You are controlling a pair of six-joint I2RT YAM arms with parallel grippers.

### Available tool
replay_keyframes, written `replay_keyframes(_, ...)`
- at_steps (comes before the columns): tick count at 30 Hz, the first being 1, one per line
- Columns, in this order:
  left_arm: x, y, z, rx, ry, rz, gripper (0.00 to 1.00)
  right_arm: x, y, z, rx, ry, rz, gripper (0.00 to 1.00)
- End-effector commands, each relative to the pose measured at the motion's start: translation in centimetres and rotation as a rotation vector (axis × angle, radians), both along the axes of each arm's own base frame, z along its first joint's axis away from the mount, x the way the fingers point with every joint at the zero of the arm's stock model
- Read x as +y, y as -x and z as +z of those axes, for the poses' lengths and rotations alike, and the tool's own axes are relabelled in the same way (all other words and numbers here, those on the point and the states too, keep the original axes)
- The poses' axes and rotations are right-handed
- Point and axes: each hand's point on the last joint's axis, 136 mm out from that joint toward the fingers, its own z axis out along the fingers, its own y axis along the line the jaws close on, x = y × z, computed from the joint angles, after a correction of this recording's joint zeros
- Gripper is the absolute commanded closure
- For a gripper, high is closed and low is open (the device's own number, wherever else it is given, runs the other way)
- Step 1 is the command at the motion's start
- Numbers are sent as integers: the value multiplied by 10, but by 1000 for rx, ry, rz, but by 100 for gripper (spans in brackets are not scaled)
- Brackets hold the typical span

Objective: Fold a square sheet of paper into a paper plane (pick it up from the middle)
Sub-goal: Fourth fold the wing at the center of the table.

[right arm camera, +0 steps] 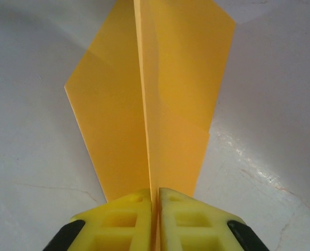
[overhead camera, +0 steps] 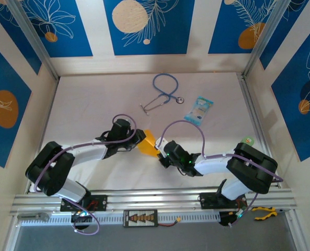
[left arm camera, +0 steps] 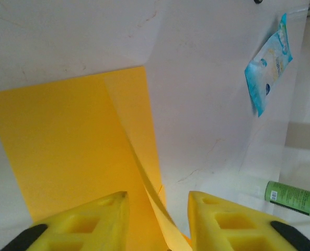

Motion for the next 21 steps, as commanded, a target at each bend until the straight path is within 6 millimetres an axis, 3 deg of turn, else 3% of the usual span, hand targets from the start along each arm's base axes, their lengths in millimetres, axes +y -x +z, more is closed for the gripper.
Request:
replay_keyframes(1,-2,-8,11,-25,25,0,73,5,-1,6,3,-27,-3,86)
replay_keyframes(10,-2,-9,15,-32,34,5,81,3,-3,3,7,-12,-30,81)
replay_keyframes(21,-5,-9,16,-30,47,-1,82,8,-7,7,-13,-22,-20,76)
